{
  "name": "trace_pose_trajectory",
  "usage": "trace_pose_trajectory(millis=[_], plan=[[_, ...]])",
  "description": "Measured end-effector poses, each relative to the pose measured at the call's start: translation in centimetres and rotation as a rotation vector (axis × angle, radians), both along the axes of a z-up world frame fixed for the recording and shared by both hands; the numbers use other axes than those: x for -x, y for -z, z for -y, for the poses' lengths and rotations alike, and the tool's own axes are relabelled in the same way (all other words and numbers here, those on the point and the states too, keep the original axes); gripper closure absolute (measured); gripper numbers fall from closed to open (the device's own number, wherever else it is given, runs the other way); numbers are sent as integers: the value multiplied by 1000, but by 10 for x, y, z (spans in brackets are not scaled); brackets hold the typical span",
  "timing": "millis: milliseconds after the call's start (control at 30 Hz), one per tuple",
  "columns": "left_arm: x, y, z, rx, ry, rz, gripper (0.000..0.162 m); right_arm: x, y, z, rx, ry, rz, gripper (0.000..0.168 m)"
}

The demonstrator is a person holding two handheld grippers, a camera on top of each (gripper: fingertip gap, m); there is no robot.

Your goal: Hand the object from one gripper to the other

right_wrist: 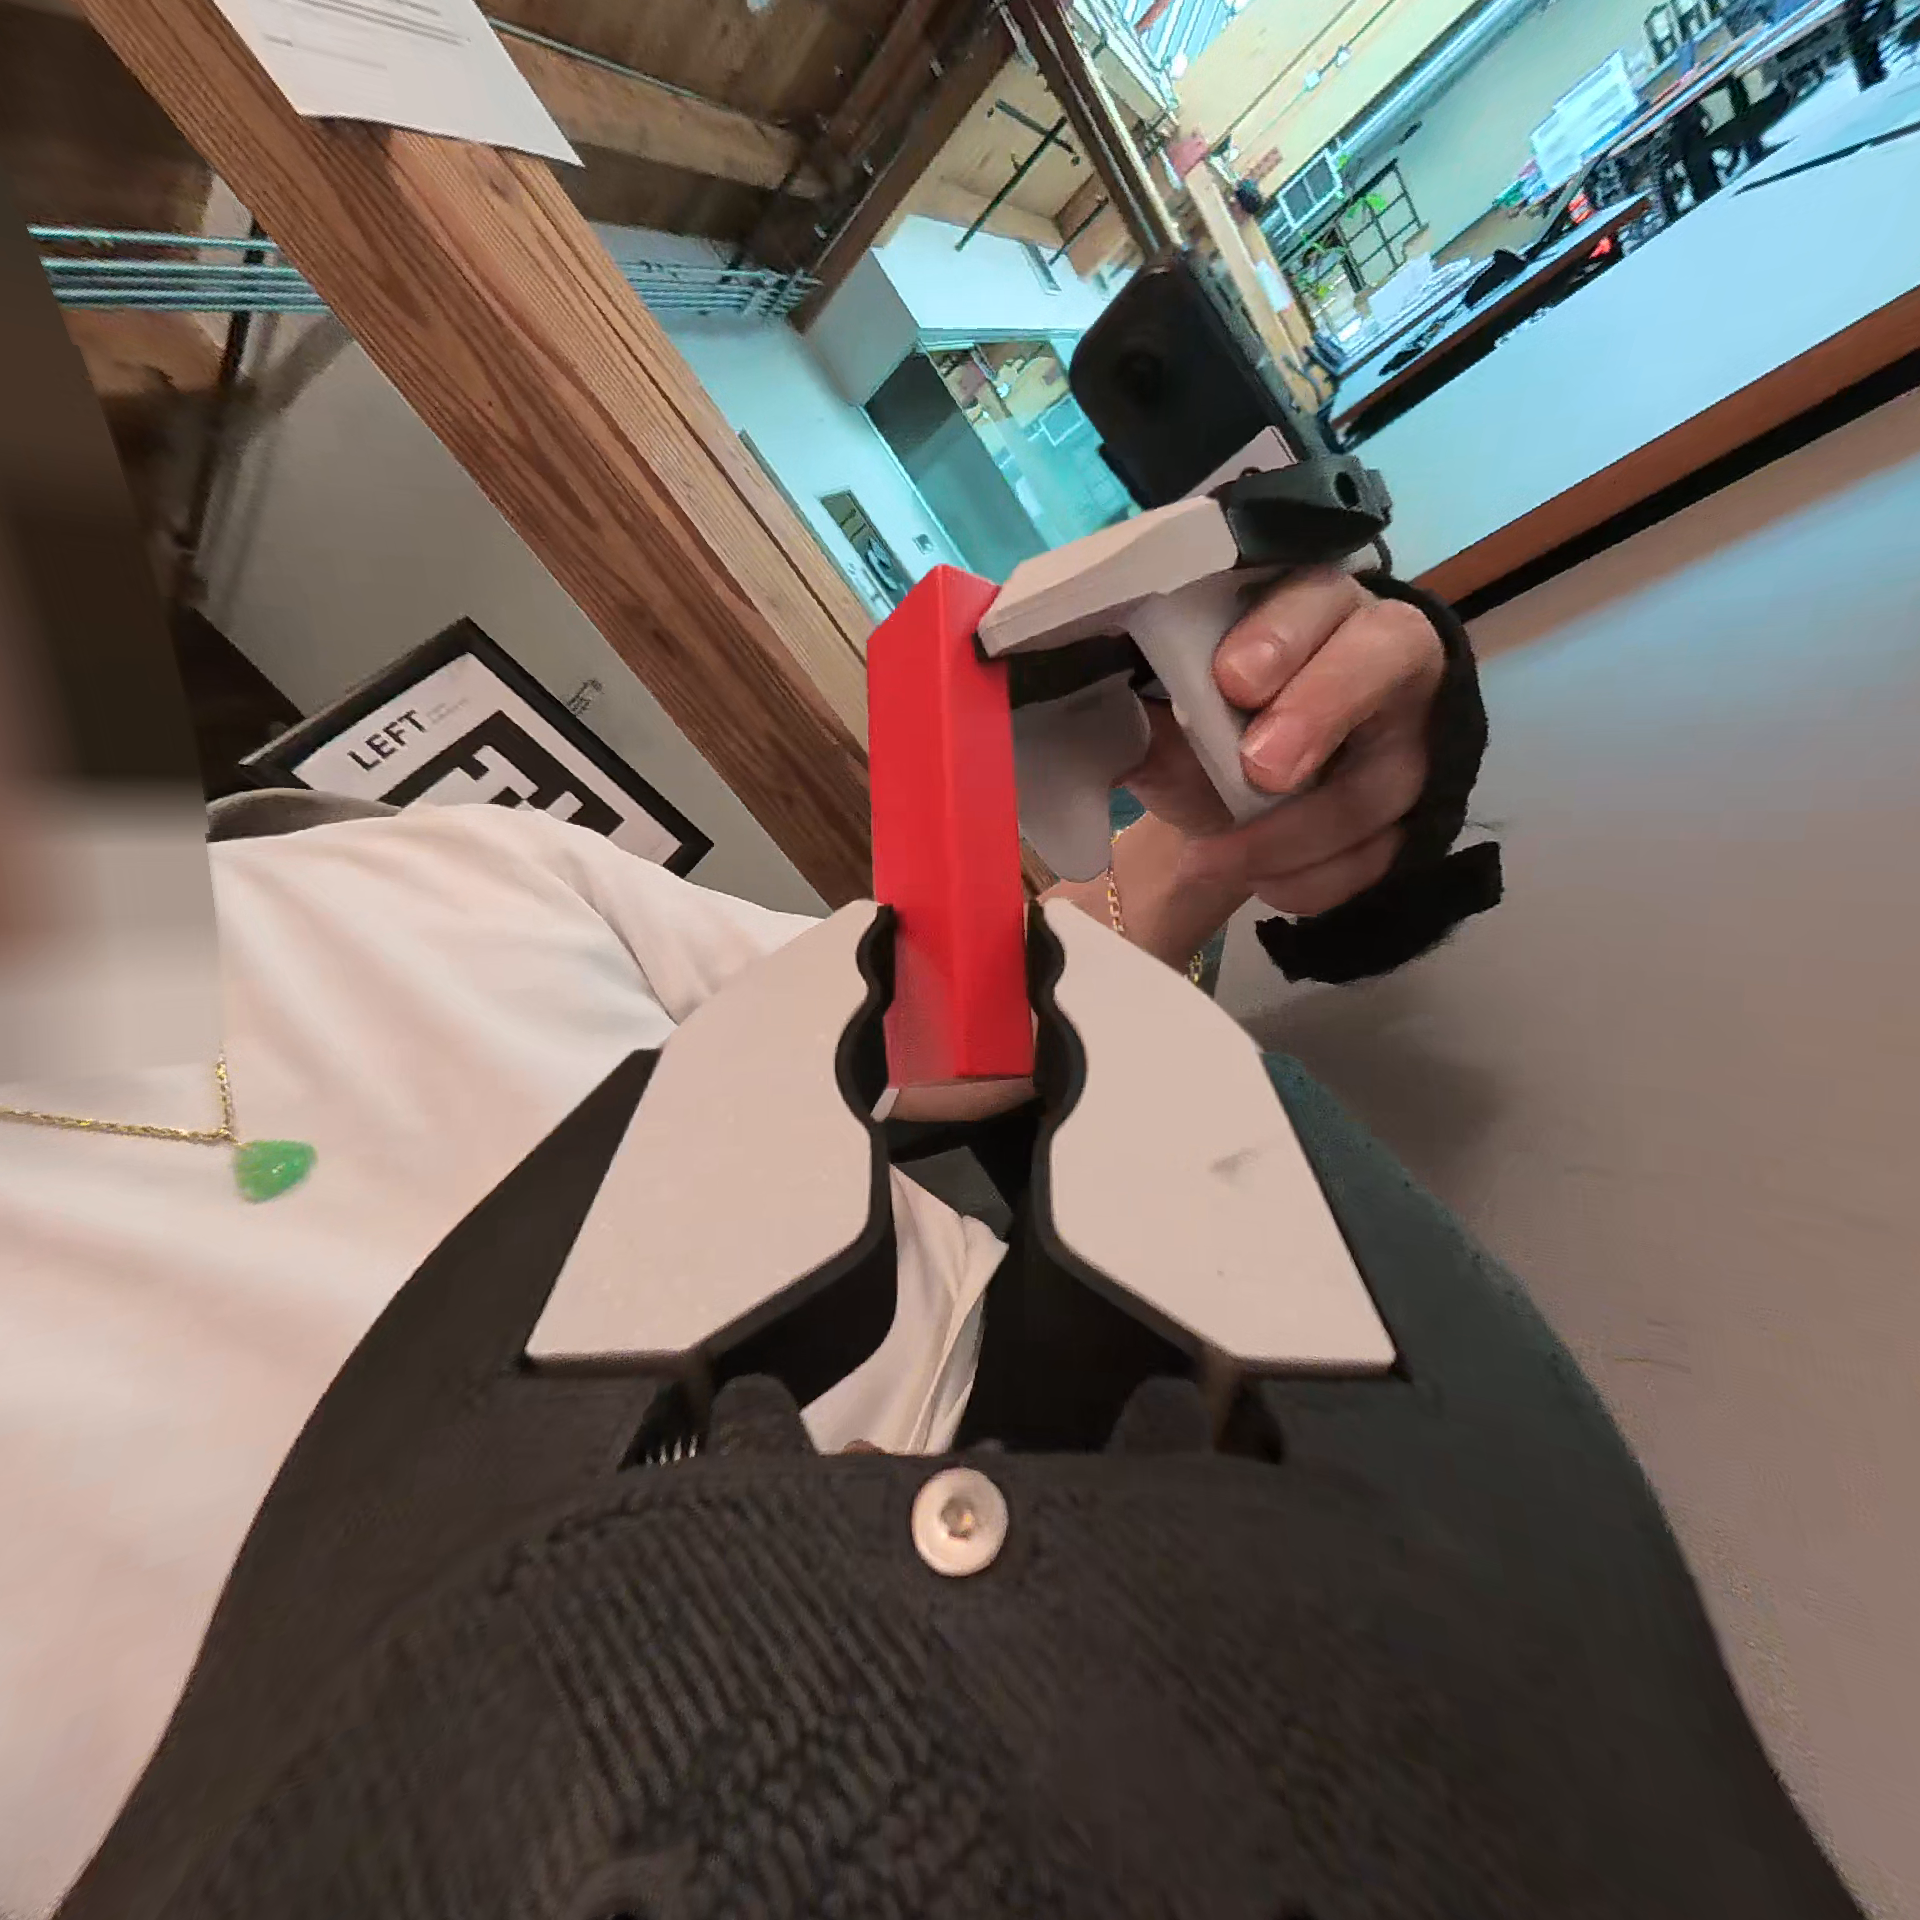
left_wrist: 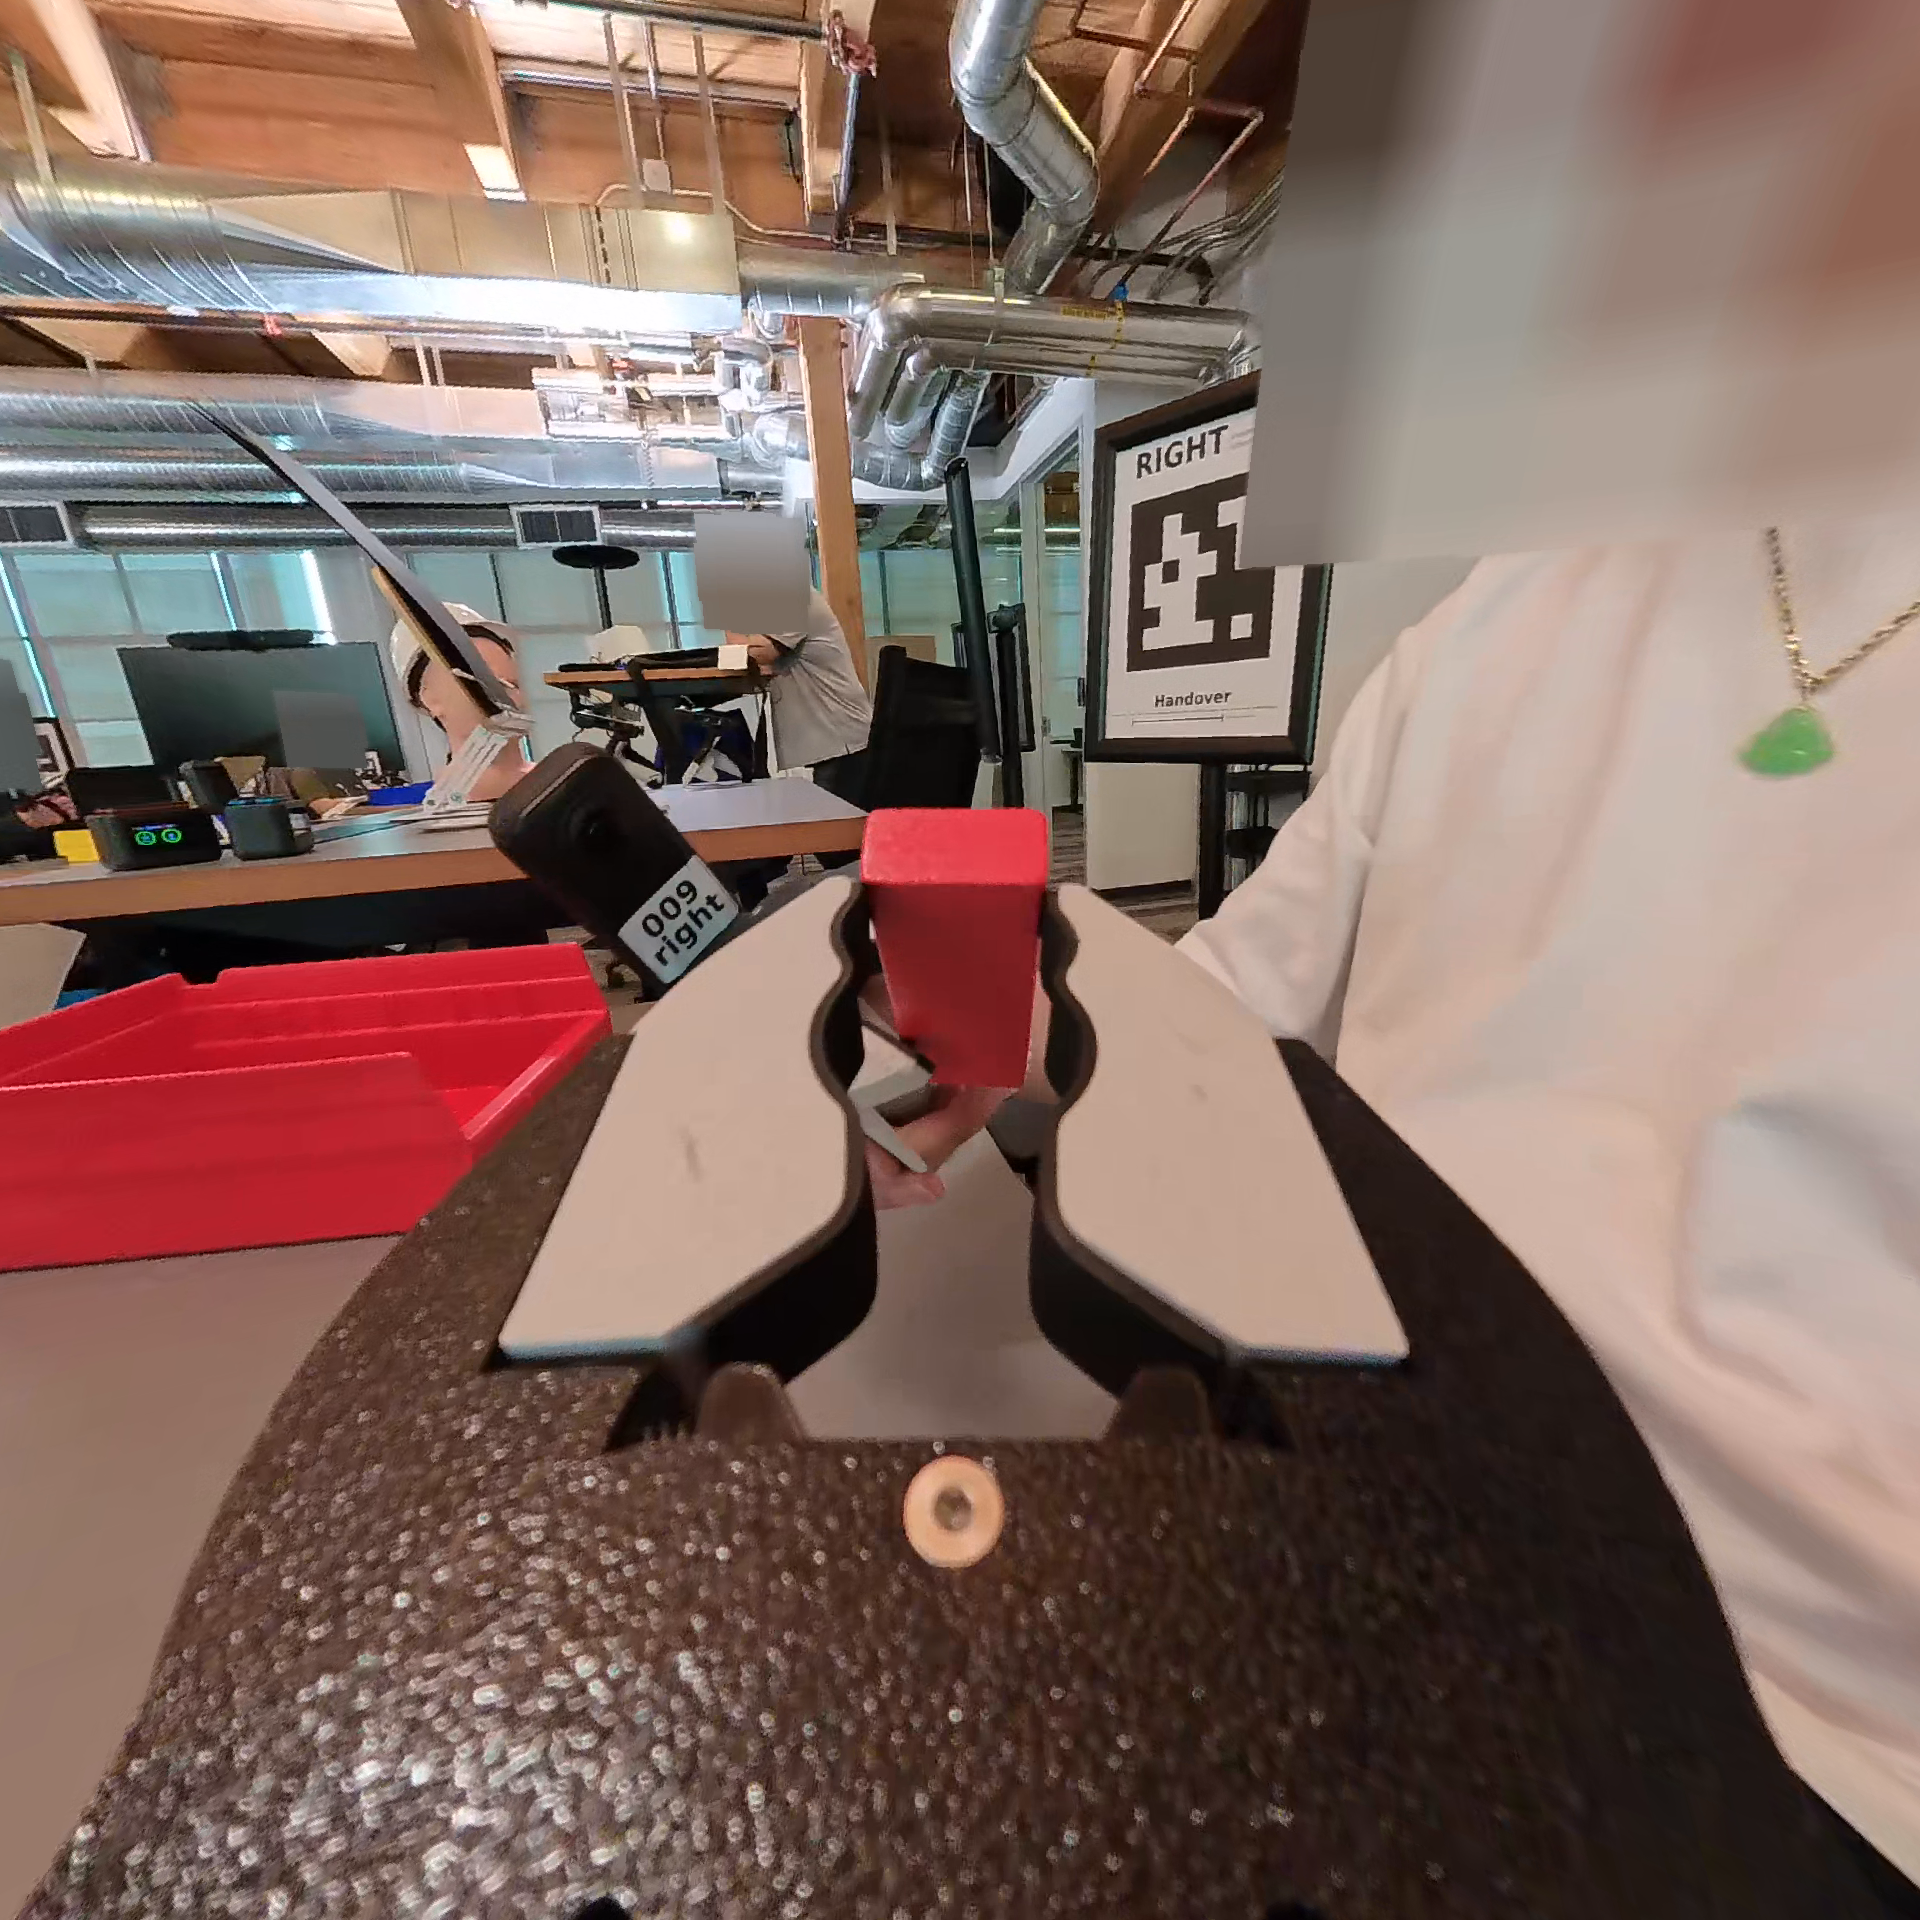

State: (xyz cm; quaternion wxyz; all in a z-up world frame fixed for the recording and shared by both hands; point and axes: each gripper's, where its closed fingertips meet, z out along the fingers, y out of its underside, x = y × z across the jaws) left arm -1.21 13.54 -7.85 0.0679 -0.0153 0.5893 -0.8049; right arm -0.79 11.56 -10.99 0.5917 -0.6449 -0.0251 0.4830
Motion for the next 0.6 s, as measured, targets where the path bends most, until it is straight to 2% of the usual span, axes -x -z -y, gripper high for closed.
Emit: trace_pose_trajectory(millis=[100, 167, 233, 333, 400, 467, 533, 600], plan=[[-2, 0, -4, 4, -17, -6, 131, -1, -1, -1, -25, 1, 26, 146], [-17, -3, -13, 35, -131, -33, 153, -9, 2, -6, -32, 77, 111, 153], [-33, -2, -24, 40, -234, -108, 138, -25, 11, -12, -2, 215, 258, 153], [-47, 7, -26, -77, -331, -207, 111, -46, 15, -17, -9, 406, 511, 153], [-49, 15, -21, -184, -376, -208, 107, -50, 20, -18, 1, 459, 675, 153], [-49, 22, -16, -269, -406, -186, 114, -53, 21, -20, 4, 510, 793, 153], [-48, 27, -11, -316, -417, -138, 138, -50, 24, -23, 2, 513, 857, 153], [-44, 29, -8, -325, -387, -93, 142, -46, 28, -23, 10, 485, 854, 153]])
